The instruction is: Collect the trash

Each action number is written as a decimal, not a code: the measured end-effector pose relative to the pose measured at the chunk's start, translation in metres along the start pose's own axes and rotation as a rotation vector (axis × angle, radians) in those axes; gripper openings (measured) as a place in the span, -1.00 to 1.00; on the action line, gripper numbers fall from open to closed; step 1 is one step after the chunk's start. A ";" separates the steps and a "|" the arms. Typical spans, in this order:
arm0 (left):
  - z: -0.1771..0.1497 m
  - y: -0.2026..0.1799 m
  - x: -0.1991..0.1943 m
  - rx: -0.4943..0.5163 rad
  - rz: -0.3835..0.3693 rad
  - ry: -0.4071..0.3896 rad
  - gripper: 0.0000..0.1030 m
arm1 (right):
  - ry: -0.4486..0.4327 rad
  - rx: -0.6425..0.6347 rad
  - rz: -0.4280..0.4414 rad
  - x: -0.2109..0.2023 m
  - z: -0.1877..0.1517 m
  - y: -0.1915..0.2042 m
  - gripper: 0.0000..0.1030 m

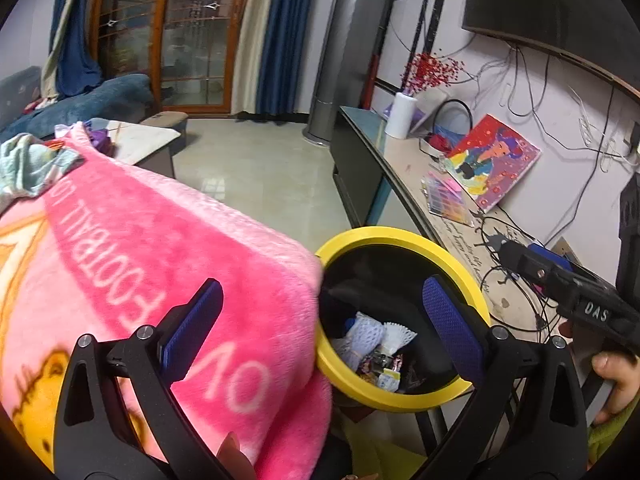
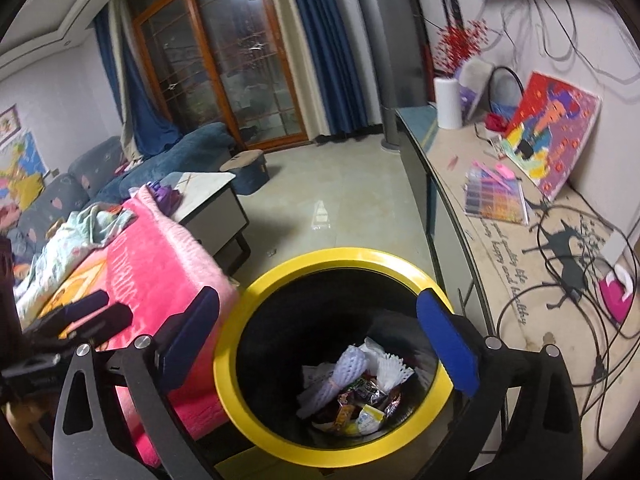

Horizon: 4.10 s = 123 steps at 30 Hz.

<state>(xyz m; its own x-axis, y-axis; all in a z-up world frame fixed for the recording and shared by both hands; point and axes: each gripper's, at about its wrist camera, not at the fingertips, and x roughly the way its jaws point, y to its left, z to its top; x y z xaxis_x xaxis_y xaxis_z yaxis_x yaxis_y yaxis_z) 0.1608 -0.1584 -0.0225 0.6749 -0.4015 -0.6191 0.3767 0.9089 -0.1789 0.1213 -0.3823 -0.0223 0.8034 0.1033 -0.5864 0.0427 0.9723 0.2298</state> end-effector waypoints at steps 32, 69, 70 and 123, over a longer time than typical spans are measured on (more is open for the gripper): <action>-0.065 0.051 -0.119 -0.014 0.204 -0.224 0.79 | -0.325 -0.181 0.070 -0.077 -0.042 0.099 0.87; -0.086 0.067 -0.146 -0.049 0.260 -0.264 0.79 | -0.293 -0.249 0.078 -0.069 -0.074 0.129 0.87; -0.086 0.068 -0.146 -0.050 0.260 -0.265 0.79 | -0.296 -0.249 0.078 -0.069 -0.074 0.129 0.87; -0.085 0.073 -0.145 -0.085 0.292 -0.245 0.79 | -0.301 -0.246 0.084 -0.069 -0.057 0.133 0.87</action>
<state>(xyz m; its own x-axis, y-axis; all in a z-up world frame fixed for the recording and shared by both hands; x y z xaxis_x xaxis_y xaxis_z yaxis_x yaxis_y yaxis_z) 0.0366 -0.0237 -0.0102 0.8814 -0.1306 -0.4540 0.0998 0.9908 -0.0914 0.0378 -0.2478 0.0047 0.9378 0.1540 -0.3112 -0.1448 0.9881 0.0526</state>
